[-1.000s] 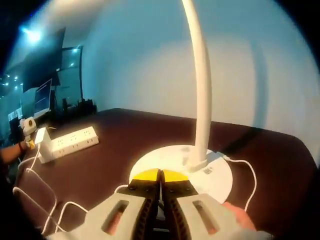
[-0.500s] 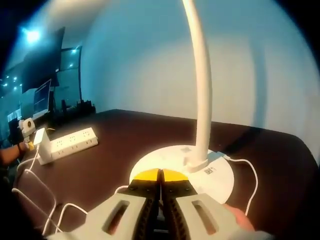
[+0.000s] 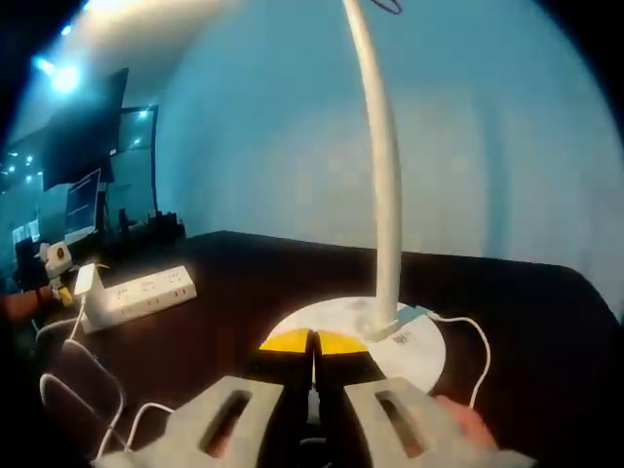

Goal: Insert the desk lamp plug into the socket, turn on the power strip switch, turn on the lamp switch, then turn off the lamp switch, turn off the power strip switch, and remove the plug from the socket.

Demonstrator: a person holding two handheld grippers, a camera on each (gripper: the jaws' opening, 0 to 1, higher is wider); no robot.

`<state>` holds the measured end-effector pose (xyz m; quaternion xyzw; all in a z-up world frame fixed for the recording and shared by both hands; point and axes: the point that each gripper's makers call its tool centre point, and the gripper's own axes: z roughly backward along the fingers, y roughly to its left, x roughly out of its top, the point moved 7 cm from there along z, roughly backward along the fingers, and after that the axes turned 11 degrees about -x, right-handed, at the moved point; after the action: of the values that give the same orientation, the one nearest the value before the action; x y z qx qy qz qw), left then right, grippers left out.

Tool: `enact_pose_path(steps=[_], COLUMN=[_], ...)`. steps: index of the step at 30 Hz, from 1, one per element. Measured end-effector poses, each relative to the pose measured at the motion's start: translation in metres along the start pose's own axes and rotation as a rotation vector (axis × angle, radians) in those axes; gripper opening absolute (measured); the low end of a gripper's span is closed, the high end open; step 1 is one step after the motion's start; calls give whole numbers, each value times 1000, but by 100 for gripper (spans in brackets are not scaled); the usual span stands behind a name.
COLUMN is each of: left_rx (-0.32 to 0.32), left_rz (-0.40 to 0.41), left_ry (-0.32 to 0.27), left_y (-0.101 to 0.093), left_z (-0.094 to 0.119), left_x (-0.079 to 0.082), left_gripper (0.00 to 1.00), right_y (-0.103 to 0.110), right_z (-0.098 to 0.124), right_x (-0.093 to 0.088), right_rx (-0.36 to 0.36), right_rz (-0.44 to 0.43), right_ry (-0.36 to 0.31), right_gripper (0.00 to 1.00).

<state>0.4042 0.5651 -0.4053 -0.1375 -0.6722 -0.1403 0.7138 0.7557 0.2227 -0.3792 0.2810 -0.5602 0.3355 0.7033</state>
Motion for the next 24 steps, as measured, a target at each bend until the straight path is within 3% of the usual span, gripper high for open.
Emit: enact_pose_path(steps=[18,24], left_rx=[5,3], left_rz=[-11,-11], left_ry=[21,10], left_y=[-2,-9], left_z=[-1,0], left_x=[-2,0], left_gripper=[83,84], right_y=[-7,-7], right_z=[6,12], right_x=[0,14], right_rx=[1,40], right_rz=[15,-98], right_ry=[0,-46], right_gripper=[4,10])
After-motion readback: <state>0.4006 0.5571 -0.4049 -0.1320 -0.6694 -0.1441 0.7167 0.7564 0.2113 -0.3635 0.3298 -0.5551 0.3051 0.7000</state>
